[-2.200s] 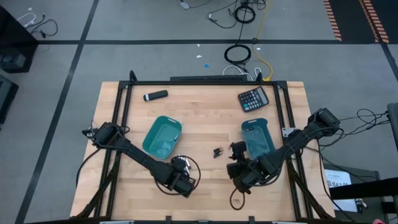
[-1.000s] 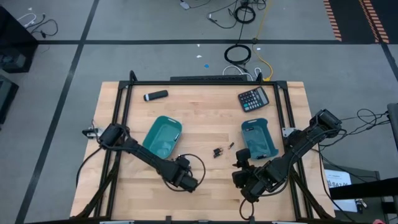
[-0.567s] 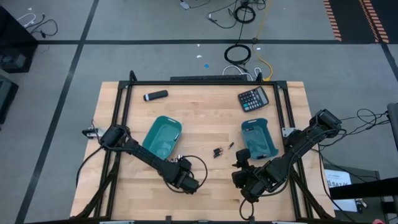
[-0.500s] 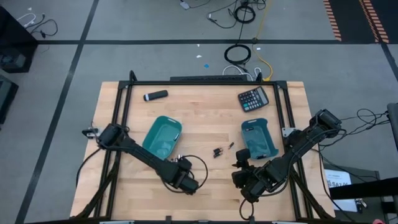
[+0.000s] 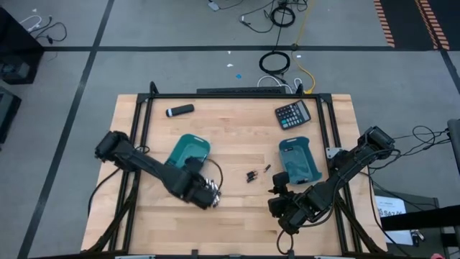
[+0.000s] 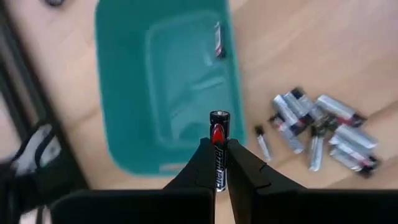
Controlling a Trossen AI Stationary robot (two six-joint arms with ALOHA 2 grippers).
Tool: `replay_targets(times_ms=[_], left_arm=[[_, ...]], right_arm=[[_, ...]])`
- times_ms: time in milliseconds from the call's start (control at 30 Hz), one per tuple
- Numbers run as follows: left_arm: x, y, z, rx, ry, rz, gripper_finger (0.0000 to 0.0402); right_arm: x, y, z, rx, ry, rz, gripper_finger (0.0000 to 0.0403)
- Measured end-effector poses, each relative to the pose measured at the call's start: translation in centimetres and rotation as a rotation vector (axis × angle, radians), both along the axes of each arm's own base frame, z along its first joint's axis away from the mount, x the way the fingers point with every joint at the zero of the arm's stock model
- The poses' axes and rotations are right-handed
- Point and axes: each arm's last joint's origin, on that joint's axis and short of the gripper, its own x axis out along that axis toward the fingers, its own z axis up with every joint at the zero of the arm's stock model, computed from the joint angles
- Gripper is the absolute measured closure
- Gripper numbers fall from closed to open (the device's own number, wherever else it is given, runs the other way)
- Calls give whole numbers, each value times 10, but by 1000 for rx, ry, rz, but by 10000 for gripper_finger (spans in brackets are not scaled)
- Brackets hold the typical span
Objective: Sort batteries
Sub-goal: Put the white battery into the green bin
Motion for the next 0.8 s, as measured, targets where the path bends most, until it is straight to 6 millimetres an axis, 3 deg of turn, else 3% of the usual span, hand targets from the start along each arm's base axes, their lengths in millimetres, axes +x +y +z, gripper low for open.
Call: replay_targets(times_ms=[100, 333, 467, 633, 800], left_arm=[[-1, 16, 3, 14, 27, -56, 371], [8, 58, -9, -12, 161, -79, 227], [8, 68, -18, -48, 205, -48, 175], [12, 53, -19, -150, 152, -112, 170], [39, 17, -21, -312, -184, -225, 190]], right_arm=[[1, 0, 0, 6, -7, 1, 252], [2, 2, 1, 13, -17, 10, 252], [2, 1, 1, 11, -14, 8, 252], [1, 0, 0, 1, -2, 8, 252], [0, 0, 0, -5, 5, 9, 252]])
